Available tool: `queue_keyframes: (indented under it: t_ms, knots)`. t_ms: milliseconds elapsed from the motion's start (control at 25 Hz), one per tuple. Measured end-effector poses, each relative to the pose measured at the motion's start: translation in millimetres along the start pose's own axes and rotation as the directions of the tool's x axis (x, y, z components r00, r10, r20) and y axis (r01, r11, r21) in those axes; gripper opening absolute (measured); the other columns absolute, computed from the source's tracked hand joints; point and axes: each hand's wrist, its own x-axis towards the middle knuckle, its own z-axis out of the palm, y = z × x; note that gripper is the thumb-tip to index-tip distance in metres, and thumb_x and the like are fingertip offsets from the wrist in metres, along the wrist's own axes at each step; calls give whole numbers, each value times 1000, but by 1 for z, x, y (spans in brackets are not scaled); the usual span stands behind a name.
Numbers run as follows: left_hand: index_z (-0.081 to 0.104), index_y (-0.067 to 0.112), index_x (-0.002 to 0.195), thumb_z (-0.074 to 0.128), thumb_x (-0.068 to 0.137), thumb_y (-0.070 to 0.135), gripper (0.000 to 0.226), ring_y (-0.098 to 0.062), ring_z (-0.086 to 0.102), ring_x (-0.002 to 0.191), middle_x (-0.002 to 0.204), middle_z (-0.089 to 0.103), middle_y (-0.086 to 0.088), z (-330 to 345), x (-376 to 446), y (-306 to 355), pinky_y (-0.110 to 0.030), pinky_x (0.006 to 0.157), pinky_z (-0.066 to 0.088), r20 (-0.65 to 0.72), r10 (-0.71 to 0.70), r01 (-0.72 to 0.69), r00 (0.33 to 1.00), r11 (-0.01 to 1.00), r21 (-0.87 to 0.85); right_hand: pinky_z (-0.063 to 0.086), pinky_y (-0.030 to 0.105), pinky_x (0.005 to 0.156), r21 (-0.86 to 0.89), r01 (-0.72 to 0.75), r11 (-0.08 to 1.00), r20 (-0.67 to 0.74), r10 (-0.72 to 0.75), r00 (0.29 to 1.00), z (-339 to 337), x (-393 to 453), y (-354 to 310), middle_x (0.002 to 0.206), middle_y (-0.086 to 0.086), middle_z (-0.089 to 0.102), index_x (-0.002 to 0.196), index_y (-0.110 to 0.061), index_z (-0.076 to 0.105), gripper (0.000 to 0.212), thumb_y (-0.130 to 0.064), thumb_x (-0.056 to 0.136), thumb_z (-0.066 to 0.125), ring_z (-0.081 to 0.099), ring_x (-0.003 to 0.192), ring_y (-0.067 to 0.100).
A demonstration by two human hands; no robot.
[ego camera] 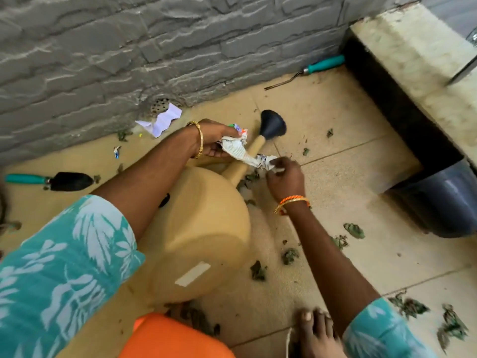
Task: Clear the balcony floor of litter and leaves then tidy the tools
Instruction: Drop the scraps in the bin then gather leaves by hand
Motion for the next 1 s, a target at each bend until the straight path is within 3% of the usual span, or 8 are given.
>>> queue_keyframes:
  t_ms: [120,200,280,480,640,800,880,1000]
  knots:
    - [58,14,85,57,92,15,7,-6,64,56,73,67,2,-7,0,0,-16,50,52,0,34,-34,999,995,-93,39,37,95,-282,91,955,125,-57,990,-7,48,14,125,19,50,121,-7,57,40,-14,82,63,46,115,38]
    - [58,13,89,51,94,13,8,-6,64,58,84,63,-1,-18,1,-4,-17,50,53,-20,38,-41,999,979,-201,37,41,97,-495,197,846,264,-70,962,2,62,16,135,17,42,129,-11,51,48,-23,84,64,39,121,39]
    - [57,11,89,48,95,10,11,-6,64,55,85,62,-2,-29,3,-14,-17,50,54,-64,18,-35,998,956,-290,38,44,95,-593,259,762,281,-105,954,12,66,17,136,19,40,130,-14,51,44,-22,88,61,38,121,39]
    - [55,11,83,46,94,6,15,-10,63,63,62,67,2,-43,0,-25,-19,53,53,-102,-7,-28,995,940,-339,45,36,83,-382,118,917,60,-103,993,8,56,21,109,23,58,108,-5,65,23,-7,86,57,55,101,38]
    - [53,8,85,42,93,1,16,-14,60,71,82,60,-4,-46,-3,-25,-21,51,53,-95,-17,-22,995,918,-396,48,31,76,-200,-161,966,-241,111,964,-18,26,-1,101,14,67,101,-10,68,24,-20,81,59,61,94,32]
    - [56,6,111,30,88,-11,38,-22,57,79,94,52,-6,-54,-9,-26,-35,62,55,-131,16,-67,991,918,-392,42,20,60,-35,-48,998,11,48,999,-30,18,-63,83,5,66,95,-13,71,16,-20,81,69,57,75,15]
    - [57,11,98,30,84,-9,36,-26,52,80,89,46,-7,-62,-14,-25,-37,69,54,-163,11,-82,987,895,-438,41,19,63,43,65,997,192,-72,979,-14,24,-100,81,2,64,93,-12,72,16,-17,78,73,56,74,12]
    - [51,10,83,47,83,15,7,-26,57,66,78,51,-7,-81,-29,-22,-33,57,56,-76,10,-56,997,774,-630,45,23,66,38,189,981,303,-192,933,27,31,-143,75,1,66,79,-14,69,13,-15,71,79,55,67,9]
